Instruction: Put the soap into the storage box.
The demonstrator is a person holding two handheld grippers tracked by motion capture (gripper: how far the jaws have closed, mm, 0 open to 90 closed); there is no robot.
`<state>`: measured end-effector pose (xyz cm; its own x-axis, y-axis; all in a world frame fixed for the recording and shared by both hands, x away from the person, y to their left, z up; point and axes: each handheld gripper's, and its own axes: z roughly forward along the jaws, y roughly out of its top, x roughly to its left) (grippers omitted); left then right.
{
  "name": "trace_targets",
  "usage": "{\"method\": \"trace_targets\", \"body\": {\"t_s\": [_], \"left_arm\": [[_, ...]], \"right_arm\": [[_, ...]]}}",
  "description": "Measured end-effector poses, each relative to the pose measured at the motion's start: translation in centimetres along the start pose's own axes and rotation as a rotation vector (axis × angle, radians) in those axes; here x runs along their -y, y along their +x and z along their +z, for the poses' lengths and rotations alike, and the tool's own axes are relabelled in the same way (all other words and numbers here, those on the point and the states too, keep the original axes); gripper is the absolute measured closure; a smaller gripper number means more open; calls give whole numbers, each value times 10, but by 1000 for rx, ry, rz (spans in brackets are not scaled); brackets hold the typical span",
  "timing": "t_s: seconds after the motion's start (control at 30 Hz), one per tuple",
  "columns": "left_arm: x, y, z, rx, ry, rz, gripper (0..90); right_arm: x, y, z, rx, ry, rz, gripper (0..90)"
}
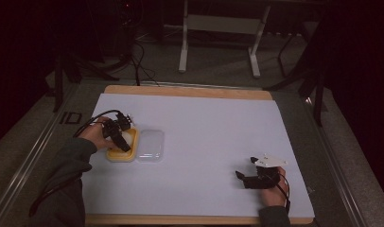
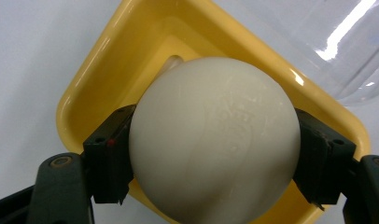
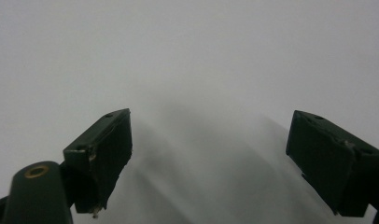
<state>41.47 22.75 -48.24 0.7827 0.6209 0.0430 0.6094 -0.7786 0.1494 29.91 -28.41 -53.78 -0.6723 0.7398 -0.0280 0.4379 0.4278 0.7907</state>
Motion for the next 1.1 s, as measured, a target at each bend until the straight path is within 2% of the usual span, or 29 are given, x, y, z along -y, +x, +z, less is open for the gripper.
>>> {"method": "trace_targets", "body": {"t_s": [0.2,0.27,0.37,0.5,0.7,1.1], "left_arm": [[0,1,7,-2,8,-10,253],[2,3,9,32,-3,-40,252],[4,6,11,59,3,-52,251],[6,3,13,56,-3,-31,209],[6,3,13,61,-2,-31,156],[9,4,6,54,-38,-35,134]], "right_arm": [[0,0,0,0,-1,1,142],[0,0,0,1,-1,1,142],[0,0,0,1,-1,-1,142],[0,0,0,1,-1,0,142],[0,0,0,1,-1,-1,142],[0,0,0,1,-1,-1,142]]}}
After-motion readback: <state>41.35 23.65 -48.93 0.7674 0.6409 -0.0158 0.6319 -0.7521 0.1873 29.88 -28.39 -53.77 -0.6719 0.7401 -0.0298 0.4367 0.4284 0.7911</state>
